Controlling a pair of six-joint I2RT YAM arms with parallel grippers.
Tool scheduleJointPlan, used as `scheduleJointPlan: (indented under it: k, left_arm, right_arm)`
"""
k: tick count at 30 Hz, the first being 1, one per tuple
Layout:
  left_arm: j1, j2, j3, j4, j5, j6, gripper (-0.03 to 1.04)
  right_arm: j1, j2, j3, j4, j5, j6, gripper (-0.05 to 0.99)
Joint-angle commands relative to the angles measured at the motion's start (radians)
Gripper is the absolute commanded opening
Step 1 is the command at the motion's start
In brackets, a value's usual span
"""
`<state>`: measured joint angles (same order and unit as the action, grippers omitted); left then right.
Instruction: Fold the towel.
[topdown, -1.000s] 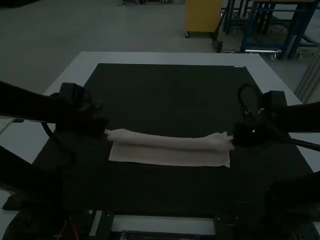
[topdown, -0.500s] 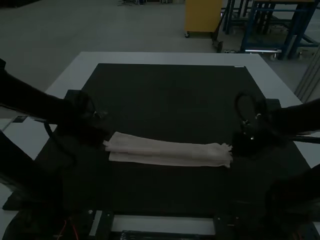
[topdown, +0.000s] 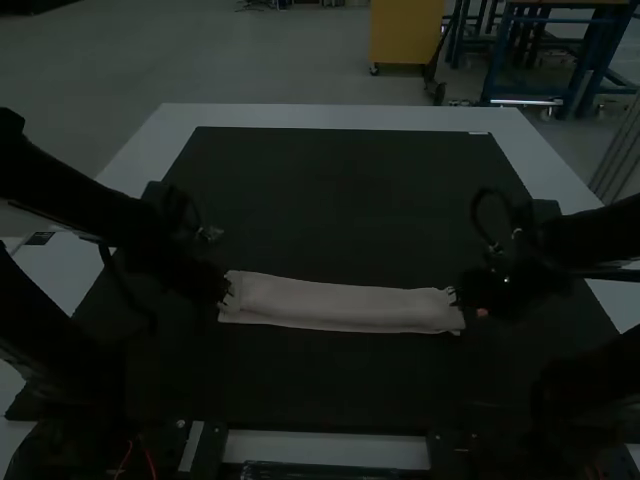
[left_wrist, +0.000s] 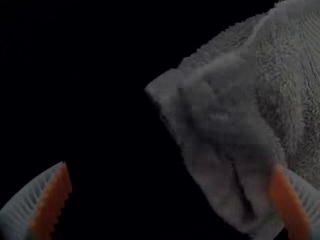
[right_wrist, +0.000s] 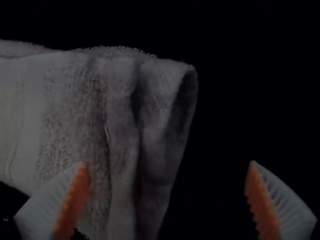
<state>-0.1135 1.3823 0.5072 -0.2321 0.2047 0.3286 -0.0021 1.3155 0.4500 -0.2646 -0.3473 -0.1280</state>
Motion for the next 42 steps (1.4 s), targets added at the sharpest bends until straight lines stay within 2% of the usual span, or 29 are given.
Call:
scheduleJointPlan:
  k: [1,2,6,9,14,18,26,40,42]
  left_arm:
    - [0.009,0.000,0.033,0.004,0.001,-0.005,0.98]
    - [0.017,-0.002,0.039,0.005,0.005,-0.010,0.98]
    - [0.054,-0.012,0.062,0.017,0.065,-0.046,0.98]
    - [0.092,-0.014,0.073,0.025,0.073,-0.048,0.97]
    - [0.126,-0.014,0.088,0.027,0.090,-0.059,0.97]
    - [0.138,-0.014,0.091,0.057,0.090,-0.077,0.97]
    - [0.140,-0.014,0.117,0.073,0.117,-0.151,0.97]
    - [0.138,-0.022,0.146,0.071,0.121,-0.172,0.97]
    - [0.138,-0.025,0.146,0.074,0.125,-0.175,0.97]
  right_arm:
    - [-0.007,-0.005,0.042,0.002,0.019,-0.005,0.80]
    - [-0.006,-0.005,0.047,0.004,0.019,-0.005,0.84]
    - [-0.004,-0.005,0.062,0.002,0.016,-0.005,0.88]
    - [-0.004,-0.005,0.064,0.002,0.018,-0.004,0.88]
    - [0.004,-0.005,0.061,0.018,0.025,-0.002,0.88]
    - [0.024,0.002,0.059,0.028,0.034,-0.002,0.88]
    - [0.086,0.045,0.056,0.054,0.034,0.025,0.88]
    - [0.114,0.120,0.055,0.105,0.033,0.050,0.87]
    - [0.119,0.136,0.055,0.110,0.031,0.051,0.78]
